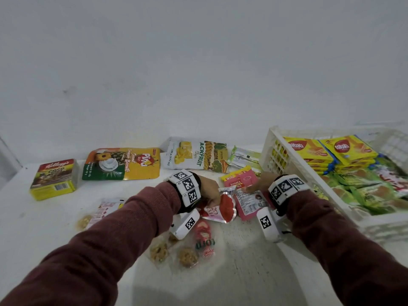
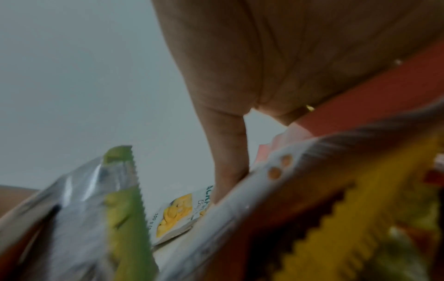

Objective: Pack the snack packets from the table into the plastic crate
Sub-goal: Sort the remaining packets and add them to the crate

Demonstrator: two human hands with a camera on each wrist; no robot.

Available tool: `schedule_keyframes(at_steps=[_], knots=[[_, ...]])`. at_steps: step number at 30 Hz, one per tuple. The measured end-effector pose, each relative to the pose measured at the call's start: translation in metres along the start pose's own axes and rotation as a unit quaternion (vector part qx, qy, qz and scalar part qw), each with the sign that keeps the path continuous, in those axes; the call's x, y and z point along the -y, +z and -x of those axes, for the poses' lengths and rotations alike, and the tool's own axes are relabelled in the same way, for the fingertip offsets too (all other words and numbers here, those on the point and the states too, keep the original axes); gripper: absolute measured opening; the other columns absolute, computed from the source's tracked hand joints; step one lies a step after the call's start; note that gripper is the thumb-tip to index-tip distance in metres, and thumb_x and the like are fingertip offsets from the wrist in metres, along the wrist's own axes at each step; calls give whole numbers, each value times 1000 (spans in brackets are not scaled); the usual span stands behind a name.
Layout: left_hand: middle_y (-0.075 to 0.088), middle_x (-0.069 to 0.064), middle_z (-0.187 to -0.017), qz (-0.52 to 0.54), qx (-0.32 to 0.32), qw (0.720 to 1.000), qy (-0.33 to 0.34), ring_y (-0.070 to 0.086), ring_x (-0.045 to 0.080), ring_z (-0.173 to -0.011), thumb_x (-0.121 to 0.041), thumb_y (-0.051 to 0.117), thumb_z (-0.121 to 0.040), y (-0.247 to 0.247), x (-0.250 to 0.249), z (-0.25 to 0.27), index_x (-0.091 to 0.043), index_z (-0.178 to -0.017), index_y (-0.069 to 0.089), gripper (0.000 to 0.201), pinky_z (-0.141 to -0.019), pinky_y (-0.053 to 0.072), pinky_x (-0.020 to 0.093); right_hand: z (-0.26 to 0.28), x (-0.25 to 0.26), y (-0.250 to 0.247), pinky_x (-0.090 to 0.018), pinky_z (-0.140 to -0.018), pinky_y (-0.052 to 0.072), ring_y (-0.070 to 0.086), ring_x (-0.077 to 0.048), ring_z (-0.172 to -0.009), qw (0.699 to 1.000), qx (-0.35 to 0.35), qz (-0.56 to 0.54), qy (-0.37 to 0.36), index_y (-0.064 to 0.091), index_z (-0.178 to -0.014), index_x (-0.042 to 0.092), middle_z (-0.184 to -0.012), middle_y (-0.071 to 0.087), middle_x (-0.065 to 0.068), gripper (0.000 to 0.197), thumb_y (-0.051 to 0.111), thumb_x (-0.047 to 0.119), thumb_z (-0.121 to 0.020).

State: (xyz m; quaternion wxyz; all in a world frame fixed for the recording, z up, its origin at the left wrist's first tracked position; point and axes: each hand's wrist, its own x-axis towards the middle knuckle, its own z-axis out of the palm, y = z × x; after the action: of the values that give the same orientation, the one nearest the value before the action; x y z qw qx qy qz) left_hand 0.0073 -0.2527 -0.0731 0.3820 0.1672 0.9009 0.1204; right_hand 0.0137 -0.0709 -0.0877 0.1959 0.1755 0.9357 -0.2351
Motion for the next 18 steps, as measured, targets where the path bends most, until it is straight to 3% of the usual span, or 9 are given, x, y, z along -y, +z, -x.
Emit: schedule_keyframes(at_steps=[4,6,8,10,13,14,16,18], knots=[[45,6,-57,-43,11,999,-17,37,16,-50,7,51,-76,1,-1,2,-7,-59,46,22,-46,30,17,2,0,1,-28,-69,42,54,-19,-72,1000,-22,-15,11,53,-76,4,-83,59,-4,45,74,43,-72],[48,3,-51,-52,1,998,-23,38,15,-49,6,53,-75,-2,1,3,-8,-58,47,23,-42,30,13,1,1,1,-26,-64,41,54,-19,-71,999,-27,-40,8,56,-85,-1,-90,61,-8,46,78,36,-69],[49,4,-57,-54,0,998,-25,41,15,-50,6,53,-74,-5,3,5,-7,-64,51,17,-42,32,12,-2,1,0,-25,-62,41,55,-21,-74,998,-29,-58,3,59,-94,-3,-90,62,-10,52,81,35,-65],[52,5,-58,-47,7,998,-37,43,15,-51,7,53,-74,-9,6,7,-3,-74,55,11,-44,34,13,-3,1,-5,-23,-59,41,57,-21,-73,997,-36,-63,-12,59,-85,0,-82,60,-6,47,82,35,-64],[50,-3,-36,-36,-1,998,-51,43,14,-46,9,52,-74,-14,9,11,-4,-63,52,17,-37,32,7,-4,3,-18,-27,-73,46,58,-25,-95,995,-47,-88,-29,55,-111,-1,-106,60,-10,65,83,32,-63],[49,-4,-34,-37,-13,998,-54,41,13,-43,8,53,-74,-15,11,11,-6,-59,50,20,-36,30,5,-3,6,-23,-27,-66,47,59,-26,-90,995,-43,-89,-30,55,-113,-4,-107,62,-12,67,83,32,-64],[51,3,-46,-35,-29,998,-48,42,15,-45,8,53,-75,-20,14,13,-4,-61,51,18,-38,32,8,-2,15,-33,-25,-56,43,59,-23,-78,995,-33,-86,-34,59,-111,-4,-99,64,-11,62,80,35,-67],[52,12,-63,12,-16,999,-46,48,23,-57,12,51,-74,-26,18,16,4,-78,55,10,-53,41,18,-3,25,-42,-24,-59,43,58,-16,-72,994,-31,-90,-59,62,-107,3,-95,63,-7,50,76,36,-72]])
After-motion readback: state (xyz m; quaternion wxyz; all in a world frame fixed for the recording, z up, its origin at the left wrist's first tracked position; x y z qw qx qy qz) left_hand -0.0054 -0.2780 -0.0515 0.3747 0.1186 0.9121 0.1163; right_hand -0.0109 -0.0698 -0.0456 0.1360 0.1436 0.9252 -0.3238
